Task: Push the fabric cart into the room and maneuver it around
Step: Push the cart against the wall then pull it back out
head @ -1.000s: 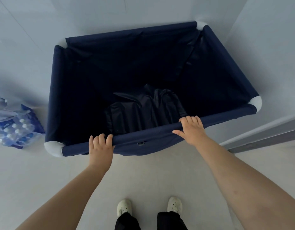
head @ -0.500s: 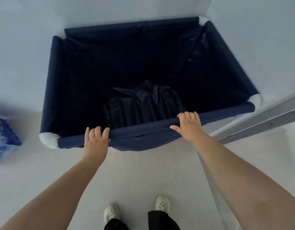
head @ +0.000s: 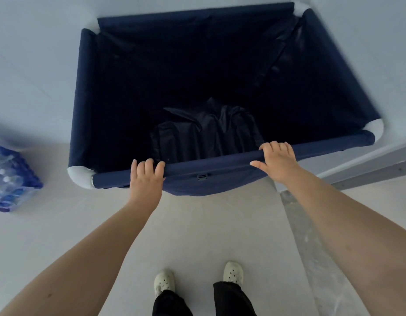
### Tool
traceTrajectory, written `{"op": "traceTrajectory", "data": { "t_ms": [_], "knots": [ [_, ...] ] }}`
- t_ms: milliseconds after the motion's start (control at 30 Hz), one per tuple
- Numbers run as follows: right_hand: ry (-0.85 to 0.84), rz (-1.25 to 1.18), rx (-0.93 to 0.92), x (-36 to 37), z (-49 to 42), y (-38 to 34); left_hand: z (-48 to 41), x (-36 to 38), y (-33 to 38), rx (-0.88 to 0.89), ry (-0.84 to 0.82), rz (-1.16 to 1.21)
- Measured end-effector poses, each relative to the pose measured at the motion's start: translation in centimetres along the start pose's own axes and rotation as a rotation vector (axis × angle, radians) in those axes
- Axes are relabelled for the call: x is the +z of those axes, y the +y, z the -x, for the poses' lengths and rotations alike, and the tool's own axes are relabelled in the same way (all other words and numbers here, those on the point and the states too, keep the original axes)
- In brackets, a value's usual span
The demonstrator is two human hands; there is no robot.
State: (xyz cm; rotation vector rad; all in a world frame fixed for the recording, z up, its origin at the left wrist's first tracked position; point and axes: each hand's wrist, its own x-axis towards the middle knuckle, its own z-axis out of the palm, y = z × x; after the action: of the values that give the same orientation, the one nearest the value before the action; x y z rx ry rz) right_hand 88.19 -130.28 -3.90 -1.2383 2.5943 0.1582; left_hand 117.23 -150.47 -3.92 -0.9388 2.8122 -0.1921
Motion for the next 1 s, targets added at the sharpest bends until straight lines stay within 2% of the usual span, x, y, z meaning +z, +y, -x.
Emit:
{"op": "traceTrajectory", "data": {
  "t_ms": [167,300,700,867,1000],
  "knots": [
    [-0.014,-0.001,0.014,-0.3,0.1,-0.3,0.1,0.1,-0.1,-0.006,-0.057,0.008],
    [-0.019,-0.012,0.015,-0.5,0.1,0.6,-0.3,0.0,0.6,0.004,-0.009,0.004],
    [0.006,-0.007,-0.033,-0.7,-0.1,2.3,-0.8,-0.2,2.1,-0.035,-0.055,-0.006],
    [-0.024,0.023,0.029,-0.8,0.4,1.4,-0.6,-0.9,1.1,0.018,-0.093,0.081],
    [0.128,-0.113,0.094,-0.4,2.8,-3.1,1.6,-1.5,-2.2,0.076,-0.019,0.159]
  ]
}}
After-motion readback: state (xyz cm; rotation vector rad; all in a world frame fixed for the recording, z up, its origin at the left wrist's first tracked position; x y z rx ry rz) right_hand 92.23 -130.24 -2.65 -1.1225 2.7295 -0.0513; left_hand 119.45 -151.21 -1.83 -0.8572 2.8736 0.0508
